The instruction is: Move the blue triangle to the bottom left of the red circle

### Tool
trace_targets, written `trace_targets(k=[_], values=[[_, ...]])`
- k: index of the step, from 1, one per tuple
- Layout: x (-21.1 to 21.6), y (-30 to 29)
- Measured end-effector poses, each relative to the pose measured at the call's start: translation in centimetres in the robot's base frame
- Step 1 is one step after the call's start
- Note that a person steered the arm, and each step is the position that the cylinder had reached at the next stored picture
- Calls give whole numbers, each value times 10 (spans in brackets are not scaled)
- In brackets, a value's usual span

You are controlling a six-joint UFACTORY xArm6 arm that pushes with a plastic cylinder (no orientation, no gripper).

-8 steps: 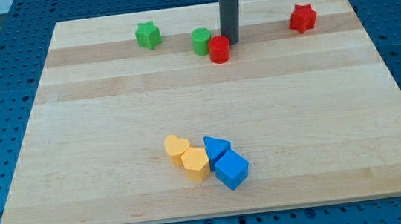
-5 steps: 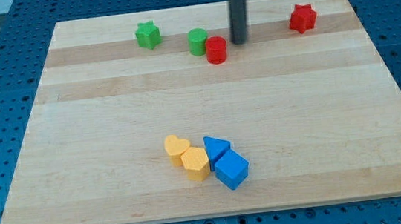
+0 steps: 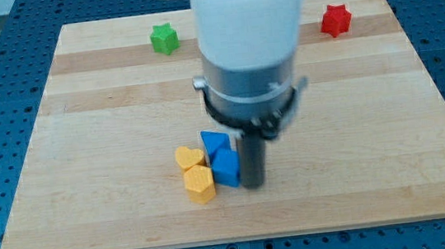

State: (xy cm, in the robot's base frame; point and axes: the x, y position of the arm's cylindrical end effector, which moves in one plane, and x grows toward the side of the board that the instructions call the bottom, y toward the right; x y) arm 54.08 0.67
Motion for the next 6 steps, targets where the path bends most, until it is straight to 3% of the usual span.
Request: trace_targets(k=[1,4,5,6], values=[[-40,-23],[-100,-130],[-102,-200],[-132,-235]])
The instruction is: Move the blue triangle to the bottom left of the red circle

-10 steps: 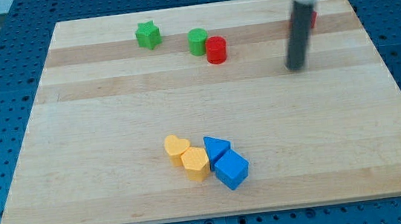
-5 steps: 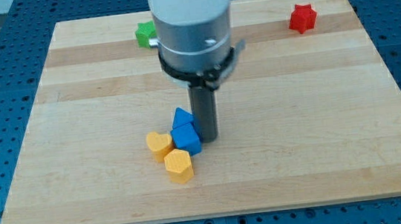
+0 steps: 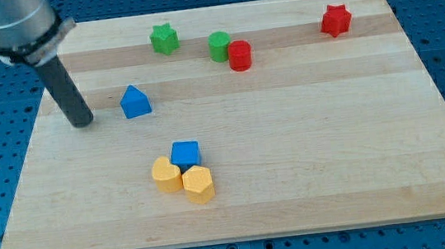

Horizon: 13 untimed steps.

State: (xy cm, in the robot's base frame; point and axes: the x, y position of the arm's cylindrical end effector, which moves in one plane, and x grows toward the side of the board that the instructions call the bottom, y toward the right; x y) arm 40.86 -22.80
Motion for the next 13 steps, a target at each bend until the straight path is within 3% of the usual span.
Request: trace_targets(k=[1,4,6,9,11,12,13], values=[[-14,39],[30,121],[8,178],[-13,206],[-7,185],[-61,185],[-62,215]])
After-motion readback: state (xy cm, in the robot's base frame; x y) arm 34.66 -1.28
